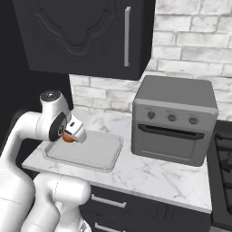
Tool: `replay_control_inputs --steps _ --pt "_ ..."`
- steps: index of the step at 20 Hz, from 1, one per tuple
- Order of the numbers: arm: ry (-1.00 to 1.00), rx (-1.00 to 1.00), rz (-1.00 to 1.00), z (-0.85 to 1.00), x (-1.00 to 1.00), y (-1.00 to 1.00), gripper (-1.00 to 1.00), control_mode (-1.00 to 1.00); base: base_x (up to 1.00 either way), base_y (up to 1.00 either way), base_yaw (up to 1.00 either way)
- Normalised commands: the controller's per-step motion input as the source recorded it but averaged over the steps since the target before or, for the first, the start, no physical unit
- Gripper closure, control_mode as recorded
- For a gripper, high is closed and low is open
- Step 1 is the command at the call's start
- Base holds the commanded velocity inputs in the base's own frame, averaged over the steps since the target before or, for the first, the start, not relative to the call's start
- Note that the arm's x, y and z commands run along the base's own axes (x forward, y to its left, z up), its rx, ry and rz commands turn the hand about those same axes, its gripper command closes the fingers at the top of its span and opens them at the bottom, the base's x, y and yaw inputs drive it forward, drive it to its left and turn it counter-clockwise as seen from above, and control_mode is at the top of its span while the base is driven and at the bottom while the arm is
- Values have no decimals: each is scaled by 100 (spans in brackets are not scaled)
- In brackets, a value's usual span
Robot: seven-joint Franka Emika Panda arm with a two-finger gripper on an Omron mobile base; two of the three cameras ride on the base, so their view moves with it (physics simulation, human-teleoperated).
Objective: Pick the kiwi and tangerine from the fridge and place them inside the tupperware on the counter.
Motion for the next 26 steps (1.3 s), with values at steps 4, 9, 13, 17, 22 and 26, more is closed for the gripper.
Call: replay_control_inputs --steps 4,9,13,17,22,26 --pt "12 0 0 -55 55 0 100 -100 0 0 0" --pt "21 -1 0 -55 59 0 100 -100 0 0 0" --pt "13 0 0 -46 46 0 100 -100 0 0 0" --pt "0 0 0 -42 34 0 100 -100 0 0 0" --pt "0 0 0 -43 34 0 100 -100 0 0 0" --pt "4 0 0 -42 32 0 100 -100 0 0 0"
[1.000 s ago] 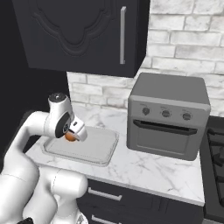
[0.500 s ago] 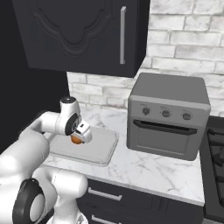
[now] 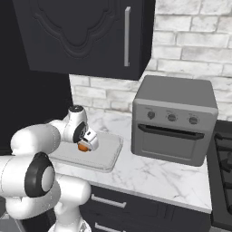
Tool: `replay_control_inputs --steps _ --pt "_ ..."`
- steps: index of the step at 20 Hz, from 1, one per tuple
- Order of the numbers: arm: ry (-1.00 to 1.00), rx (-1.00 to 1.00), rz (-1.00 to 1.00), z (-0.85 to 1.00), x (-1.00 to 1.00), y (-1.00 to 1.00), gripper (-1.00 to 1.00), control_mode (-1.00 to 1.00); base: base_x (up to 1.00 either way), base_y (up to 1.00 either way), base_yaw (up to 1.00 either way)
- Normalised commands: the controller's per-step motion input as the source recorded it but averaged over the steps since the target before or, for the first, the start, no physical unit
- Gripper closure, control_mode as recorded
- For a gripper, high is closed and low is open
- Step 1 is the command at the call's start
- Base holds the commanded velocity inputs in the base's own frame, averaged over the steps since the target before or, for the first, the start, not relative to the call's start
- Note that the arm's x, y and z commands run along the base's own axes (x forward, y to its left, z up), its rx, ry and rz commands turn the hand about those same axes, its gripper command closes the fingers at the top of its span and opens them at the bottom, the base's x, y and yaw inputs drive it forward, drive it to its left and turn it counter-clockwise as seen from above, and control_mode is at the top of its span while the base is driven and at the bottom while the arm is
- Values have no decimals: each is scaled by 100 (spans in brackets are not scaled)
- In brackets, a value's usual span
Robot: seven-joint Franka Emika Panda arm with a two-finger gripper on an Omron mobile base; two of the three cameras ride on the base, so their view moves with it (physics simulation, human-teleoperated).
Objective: Pick the kiwi and tangerine from the fridge and place them inside the tupperware on the counter.
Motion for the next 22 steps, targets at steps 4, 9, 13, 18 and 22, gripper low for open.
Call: replay_control_inputs --steps 4,9,13,18,22 --pt "1 0 0 -37 24 0 -100 -100 0 0 0" --pt "-2 0 0 -24 6 0 -100 -100 0 0 0" --pt "0 0 -9 -1 -3 0 -100 -100 0 0 0" --pt "0 -1 -10 28 -30 0 -100 -100 0 0 0" --pt "0 -7 -5 57 -43 0 -100 -100 0 0 0"
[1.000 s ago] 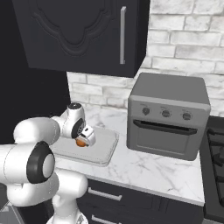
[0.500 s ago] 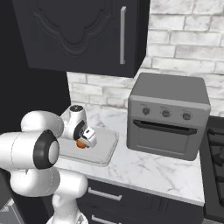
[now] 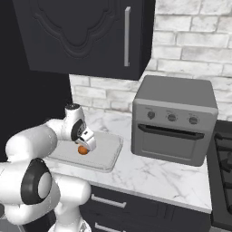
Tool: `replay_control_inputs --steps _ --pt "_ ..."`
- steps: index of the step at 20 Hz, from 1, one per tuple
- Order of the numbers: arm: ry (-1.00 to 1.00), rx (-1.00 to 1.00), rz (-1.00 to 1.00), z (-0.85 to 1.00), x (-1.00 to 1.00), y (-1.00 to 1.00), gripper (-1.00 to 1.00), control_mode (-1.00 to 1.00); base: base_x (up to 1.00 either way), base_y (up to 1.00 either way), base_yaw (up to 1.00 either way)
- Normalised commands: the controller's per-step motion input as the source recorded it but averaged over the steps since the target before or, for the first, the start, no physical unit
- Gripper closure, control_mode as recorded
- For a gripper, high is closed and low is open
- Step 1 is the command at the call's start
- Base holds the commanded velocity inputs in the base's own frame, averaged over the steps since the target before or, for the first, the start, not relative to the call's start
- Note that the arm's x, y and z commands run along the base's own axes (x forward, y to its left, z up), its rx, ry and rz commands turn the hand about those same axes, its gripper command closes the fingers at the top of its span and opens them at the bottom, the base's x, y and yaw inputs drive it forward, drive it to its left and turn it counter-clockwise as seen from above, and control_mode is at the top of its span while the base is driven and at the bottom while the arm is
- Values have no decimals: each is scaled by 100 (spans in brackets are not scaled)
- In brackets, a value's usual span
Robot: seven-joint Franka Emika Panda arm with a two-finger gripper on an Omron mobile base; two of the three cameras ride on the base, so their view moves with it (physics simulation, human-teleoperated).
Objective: Pick the kiwi and tangerine from the fridge and place them inside the tupperware on the counter.
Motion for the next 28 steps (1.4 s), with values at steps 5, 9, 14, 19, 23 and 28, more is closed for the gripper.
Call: replay_control_inputs --steps 5,9,14,19,23,28 --pt "0 -2 0 59 -48 0 -100 -100 0 0 0" --pt "0 0 17 61 -61 -1 -100 -100 0 0 0" --pt "2 0 20 52 -59 -1 -100 -100 0 0 0" --pt "0 0 1 40 -55 0 -100 -100 0 0 0" --pt "0 0 0 36 -62 0 -100 -100 0 0 0" --pt "0 0 0 20 -58 0 -100 -100 0 0 0"
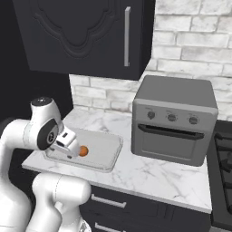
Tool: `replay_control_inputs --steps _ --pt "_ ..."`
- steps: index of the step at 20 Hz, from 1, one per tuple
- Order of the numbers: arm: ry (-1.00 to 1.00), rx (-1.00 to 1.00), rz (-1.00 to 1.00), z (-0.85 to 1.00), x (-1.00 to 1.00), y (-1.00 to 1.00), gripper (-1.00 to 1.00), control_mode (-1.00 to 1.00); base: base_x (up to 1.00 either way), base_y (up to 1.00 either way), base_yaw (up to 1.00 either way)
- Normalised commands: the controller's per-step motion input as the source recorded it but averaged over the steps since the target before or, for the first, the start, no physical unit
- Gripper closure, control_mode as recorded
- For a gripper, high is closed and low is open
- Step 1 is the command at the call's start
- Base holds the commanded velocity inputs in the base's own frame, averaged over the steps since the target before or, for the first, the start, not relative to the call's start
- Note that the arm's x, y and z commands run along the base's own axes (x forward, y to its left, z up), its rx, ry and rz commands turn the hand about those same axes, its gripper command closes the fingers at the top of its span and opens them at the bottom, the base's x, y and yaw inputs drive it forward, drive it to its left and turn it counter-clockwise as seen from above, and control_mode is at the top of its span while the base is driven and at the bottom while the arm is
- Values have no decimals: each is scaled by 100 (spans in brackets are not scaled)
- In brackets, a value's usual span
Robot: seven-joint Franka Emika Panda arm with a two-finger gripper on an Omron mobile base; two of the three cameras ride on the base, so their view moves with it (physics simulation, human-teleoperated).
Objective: Pick the kiwi and tangerine from the fridge and place them inside the tupperware on the counter.
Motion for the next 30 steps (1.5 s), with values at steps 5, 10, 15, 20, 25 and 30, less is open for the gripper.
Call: replay_control_inputs --steps 5,10,15,20,25,30 --pt "0 0 0 5 -24 0 -100 100 -41 0 0" --pt "0 0 0 0 0 0 -100 100 -90 0 0" --pt "0 0 0 0 0 0 -100 100 -100 0 0" --pt "0 0 0 0 0 0 -100 100 -100 13 0" --pt "0 0 0 0 0 0 -100 100 -72 46 0" --pt "0 0 0 0 0 0 -100 100 -62 67 0"
